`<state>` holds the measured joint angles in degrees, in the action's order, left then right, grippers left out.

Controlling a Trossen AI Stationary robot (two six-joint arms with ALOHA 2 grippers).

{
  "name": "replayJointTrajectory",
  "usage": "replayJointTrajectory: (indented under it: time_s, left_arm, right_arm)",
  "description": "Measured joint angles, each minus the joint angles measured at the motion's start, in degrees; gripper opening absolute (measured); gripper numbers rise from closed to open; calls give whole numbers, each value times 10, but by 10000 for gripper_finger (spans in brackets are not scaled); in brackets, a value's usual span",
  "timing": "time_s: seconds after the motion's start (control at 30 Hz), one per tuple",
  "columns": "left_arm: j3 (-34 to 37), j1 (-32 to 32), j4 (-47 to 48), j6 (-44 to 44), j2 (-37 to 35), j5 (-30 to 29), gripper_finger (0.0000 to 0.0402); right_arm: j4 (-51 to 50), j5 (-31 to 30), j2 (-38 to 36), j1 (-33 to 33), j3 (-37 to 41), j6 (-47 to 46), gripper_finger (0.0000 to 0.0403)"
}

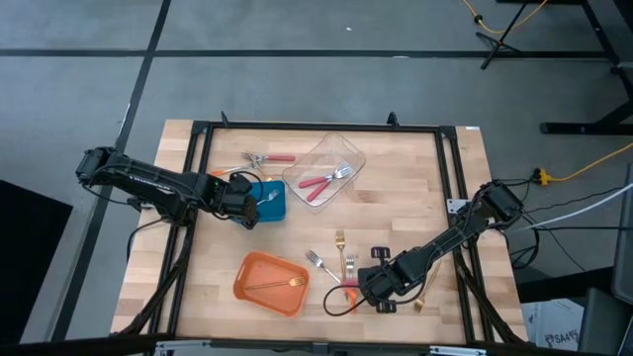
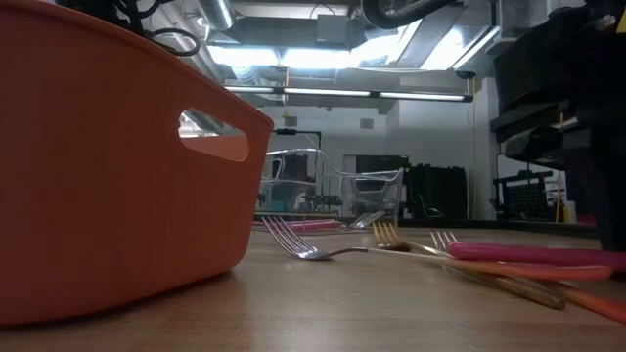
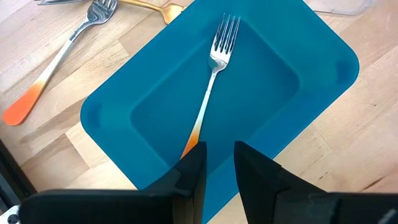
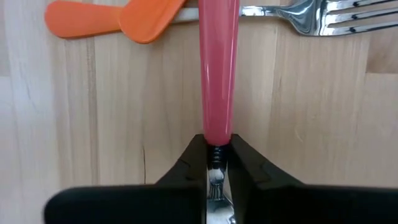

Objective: Sort silverware by color (type)
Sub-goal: Put the pink fork into the transparent bin

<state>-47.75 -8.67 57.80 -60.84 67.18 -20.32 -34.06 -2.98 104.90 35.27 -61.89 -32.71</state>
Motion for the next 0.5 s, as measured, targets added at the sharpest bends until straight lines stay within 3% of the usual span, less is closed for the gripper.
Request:
replayJointTrajectory:
  time_s: [0.5]
  left_arm:
    - [0, 0, -1, -1, 0, 0, 76]
  right_arm:
    - [-74, 11, -18, 0, -17, 14, 13]
